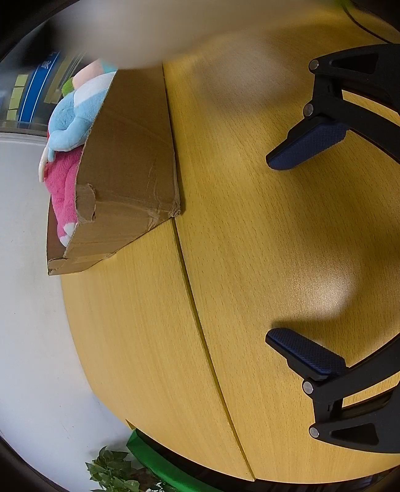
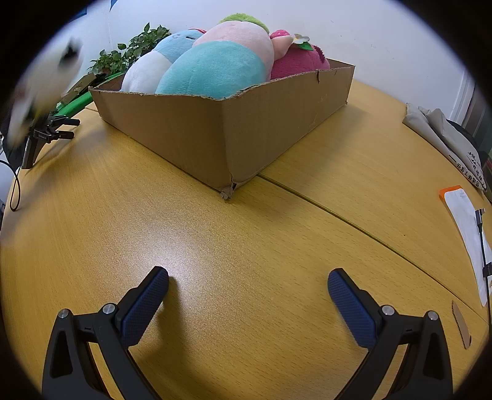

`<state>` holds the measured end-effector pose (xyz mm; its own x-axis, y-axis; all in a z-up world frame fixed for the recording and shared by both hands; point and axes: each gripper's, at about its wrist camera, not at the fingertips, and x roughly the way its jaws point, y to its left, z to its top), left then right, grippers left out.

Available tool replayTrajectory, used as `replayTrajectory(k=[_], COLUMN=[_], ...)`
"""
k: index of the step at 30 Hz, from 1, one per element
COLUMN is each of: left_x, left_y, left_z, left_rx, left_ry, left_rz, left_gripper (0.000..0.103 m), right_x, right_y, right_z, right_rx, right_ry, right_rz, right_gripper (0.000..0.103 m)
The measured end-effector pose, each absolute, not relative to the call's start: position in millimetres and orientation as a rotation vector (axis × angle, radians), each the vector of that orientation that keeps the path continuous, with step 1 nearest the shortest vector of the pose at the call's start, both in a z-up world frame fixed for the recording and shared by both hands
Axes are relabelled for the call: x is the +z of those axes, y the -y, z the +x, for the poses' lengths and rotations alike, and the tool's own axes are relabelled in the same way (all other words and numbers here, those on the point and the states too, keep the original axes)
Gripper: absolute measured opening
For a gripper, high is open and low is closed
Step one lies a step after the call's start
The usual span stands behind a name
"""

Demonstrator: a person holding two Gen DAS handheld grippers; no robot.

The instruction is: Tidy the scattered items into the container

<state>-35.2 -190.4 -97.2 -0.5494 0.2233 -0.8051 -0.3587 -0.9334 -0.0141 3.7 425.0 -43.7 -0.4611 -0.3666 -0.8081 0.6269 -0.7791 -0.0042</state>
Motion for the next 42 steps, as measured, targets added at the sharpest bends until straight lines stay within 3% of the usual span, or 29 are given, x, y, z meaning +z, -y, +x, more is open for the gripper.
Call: replayTrajectory(k=[42], left_x=[-98.9], left_y=[195.8], left_z=[-36.9], left_rx=[2.506], left_ry=[-0.208], left_rz=[-1.271], left_gripper=[0.103], right_x=[-43.9], right_y=[-425.2], right_z=[3.4], right_rx=[-2.238], right_ry=[-0.406], right_rz=[1.136], right_gripper=[0.103])
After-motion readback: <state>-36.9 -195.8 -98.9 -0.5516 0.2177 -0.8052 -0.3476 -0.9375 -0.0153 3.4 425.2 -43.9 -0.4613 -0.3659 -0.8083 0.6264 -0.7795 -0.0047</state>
